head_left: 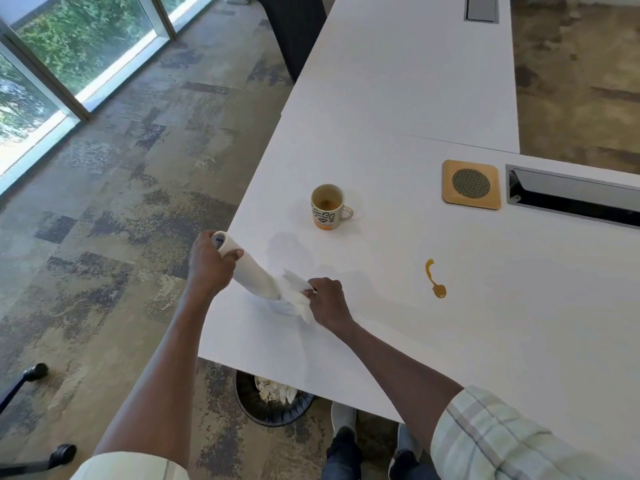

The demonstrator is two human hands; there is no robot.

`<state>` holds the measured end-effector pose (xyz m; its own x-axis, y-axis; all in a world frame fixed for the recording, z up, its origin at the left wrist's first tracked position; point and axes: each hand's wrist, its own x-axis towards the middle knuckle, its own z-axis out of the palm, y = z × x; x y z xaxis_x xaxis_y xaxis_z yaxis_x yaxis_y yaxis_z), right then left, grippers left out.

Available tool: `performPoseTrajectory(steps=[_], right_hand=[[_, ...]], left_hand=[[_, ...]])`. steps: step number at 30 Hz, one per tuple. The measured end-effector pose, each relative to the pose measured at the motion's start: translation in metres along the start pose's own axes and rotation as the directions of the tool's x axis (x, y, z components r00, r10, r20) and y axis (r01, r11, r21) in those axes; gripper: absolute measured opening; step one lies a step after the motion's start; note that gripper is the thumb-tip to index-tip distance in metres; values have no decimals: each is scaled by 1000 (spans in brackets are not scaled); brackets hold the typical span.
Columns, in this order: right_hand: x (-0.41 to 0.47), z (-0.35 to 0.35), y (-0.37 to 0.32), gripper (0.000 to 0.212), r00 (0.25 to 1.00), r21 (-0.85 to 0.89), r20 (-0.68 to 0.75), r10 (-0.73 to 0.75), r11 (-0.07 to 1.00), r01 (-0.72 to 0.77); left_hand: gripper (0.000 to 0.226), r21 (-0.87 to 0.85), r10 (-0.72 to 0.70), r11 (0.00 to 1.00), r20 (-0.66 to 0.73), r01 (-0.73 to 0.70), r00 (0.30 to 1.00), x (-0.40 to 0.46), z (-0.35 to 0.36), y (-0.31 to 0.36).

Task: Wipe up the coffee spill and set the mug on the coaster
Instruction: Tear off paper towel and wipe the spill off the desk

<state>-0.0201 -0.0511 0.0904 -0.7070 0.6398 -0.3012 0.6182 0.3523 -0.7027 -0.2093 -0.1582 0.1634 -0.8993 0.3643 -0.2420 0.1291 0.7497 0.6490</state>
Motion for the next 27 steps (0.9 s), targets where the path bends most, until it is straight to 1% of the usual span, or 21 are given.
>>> performPoseTrajectory(steps=[3,7,9,10,12,13,16,19,23,25,27], right_hand=[[-4,0,16,27,999,82,-4,52,995,-52],[-3,-3,18,42,991,285,11,131,950,-128],[-3,-8,14,31,988,351,68,142,923,-157],[-1,-8,14,32,987,367,93,131,917,-156],[1,-9,17,43,988,319,124,96,939,-132],[2,-10,18,40,989,259,126,76,960,-107],[-1,-12,22,17,988,110,150,32,993,-49],[-9,-15,31,7,981,14,195,17,1000,-20],[-18,-19,47,13,961,-66,264,86,995,-71],[-20,-25,55,11,962,-65,250,106,994,-93],[-22,-32,60,22,969,-43,214,121,992,-115]], left_hand=[[57,-31,-32,999,-22,32,999,2,-1,-3],[56,-39,-58,998,-30,57,998,4,1,-2],[57,-26,-58,998,-34,57,998,5,2,-1],[57,-23,-60,998,-37,59,998,6,2,0],[59,-23,-78,997,-47,77,996,6,1,0],[60,-25,-89,996,-54,88,995,7,1,0],[62,-29,-120,993,-75,119,990,7,0,1],[61,-39,-143,989,-101,140,985,6,1,4],[60,-46,-139,990,-126,134,982,2,3,7],[60,-49,-142,989,-130,137,981,-1,4,10],[60,-35,-129,991,-126,126,984,-6,5,12]])
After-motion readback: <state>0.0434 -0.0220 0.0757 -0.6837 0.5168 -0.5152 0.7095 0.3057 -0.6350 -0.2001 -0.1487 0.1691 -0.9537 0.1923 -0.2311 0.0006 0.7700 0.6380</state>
